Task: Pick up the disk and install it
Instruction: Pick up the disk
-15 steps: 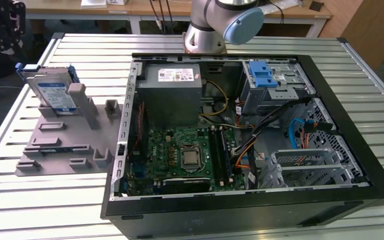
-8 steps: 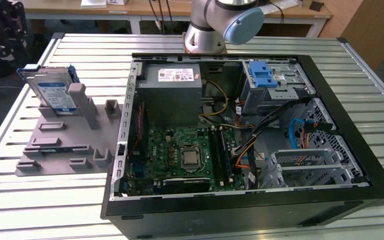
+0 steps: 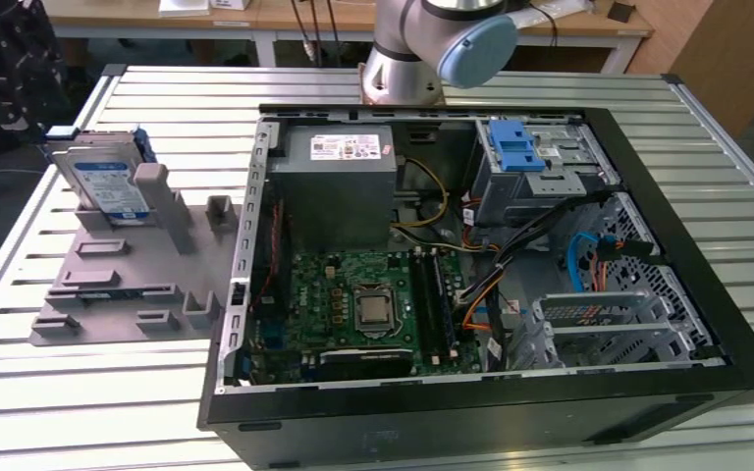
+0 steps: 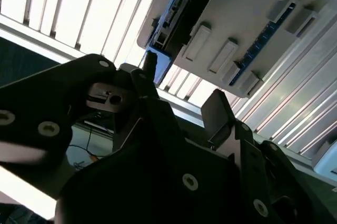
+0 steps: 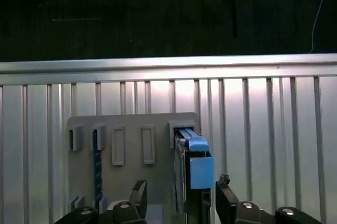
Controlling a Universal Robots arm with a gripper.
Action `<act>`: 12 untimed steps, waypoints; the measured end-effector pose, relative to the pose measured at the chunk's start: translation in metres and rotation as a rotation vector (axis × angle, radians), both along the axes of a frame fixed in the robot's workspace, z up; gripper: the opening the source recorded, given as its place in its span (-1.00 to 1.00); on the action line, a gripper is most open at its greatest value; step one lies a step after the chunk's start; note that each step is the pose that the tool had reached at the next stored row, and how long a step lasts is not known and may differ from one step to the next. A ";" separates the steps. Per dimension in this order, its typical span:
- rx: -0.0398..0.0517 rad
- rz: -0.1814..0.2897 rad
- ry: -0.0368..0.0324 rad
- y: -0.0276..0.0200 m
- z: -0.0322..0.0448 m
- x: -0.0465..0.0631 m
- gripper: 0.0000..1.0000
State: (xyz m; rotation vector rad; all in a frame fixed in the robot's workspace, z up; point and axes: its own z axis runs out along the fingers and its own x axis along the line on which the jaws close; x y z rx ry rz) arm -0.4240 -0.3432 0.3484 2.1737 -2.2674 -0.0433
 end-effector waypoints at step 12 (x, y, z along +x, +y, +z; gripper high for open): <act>0.0016 0.108 -0.0004 0.0049 -0.0140 -0.001 0.29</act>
